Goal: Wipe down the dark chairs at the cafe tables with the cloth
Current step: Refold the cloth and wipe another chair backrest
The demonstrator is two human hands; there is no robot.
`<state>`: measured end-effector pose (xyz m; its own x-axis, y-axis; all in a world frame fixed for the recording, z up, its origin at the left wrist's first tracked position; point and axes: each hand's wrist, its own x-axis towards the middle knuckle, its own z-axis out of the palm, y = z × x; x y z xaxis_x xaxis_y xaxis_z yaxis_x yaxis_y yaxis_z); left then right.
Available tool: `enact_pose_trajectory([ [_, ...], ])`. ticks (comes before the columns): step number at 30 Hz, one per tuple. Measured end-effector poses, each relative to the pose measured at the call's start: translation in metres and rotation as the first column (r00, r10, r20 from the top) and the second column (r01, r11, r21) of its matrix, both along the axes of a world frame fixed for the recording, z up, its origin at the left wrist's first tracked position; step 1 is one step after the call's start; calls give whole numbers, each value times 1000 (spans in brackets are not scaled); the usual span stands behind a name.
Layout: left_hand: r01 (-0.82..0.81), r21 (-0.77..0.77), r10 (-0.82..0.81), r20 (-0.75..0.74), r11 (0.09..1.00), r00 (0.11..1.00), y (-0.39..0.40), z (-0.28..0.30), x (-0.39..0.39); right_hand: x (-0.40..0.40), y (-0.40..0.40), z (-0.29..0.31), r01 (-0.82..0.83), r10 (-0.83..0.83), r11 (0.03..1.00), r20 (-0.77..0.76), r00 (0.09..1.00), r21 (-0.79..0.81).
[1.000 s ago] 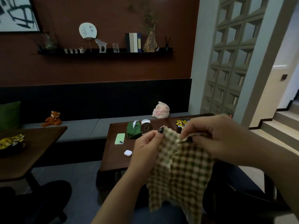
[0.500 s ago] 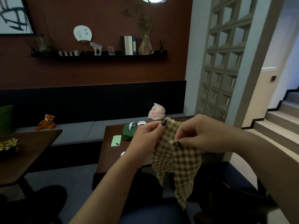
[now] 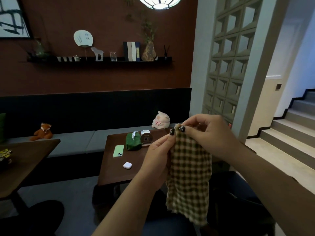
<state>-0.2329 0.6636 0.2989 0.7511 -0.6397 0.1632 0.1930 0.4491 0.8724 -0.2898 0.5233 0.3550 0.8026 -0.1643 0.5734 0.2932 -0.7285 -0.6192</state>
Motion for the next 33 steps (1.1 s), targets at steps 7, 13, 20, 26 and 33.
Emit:
enact_pose_trajectory([
  [7, 81, -74, -73, 110, 994, 991, 4, -2, -1, -2, 2, -2, 125, -115, 987, 105, 988, -97],
  [13, -16, 51, 1, 286, 999, 958, 16, -10, 5, 1, 4, -2, 149, -123, 961, 123, 985, -234],
  [20, -479, 55, 365, 572, 876, 734, 26, -56, 1, 11, -2, 3, 135, -133, 991, 171, 976, 1],
  [26, -627, -28, 471, 687, 778, 554, 22, -87, 7, 28, -6, 6, 160, -151, 985, 121, 981, -68],
  [33, -677, -101, 505, 747, 729, 433, 13, -84, 19, 40, -9, 10, 113, -103, 985, 82, 991, -134],
])
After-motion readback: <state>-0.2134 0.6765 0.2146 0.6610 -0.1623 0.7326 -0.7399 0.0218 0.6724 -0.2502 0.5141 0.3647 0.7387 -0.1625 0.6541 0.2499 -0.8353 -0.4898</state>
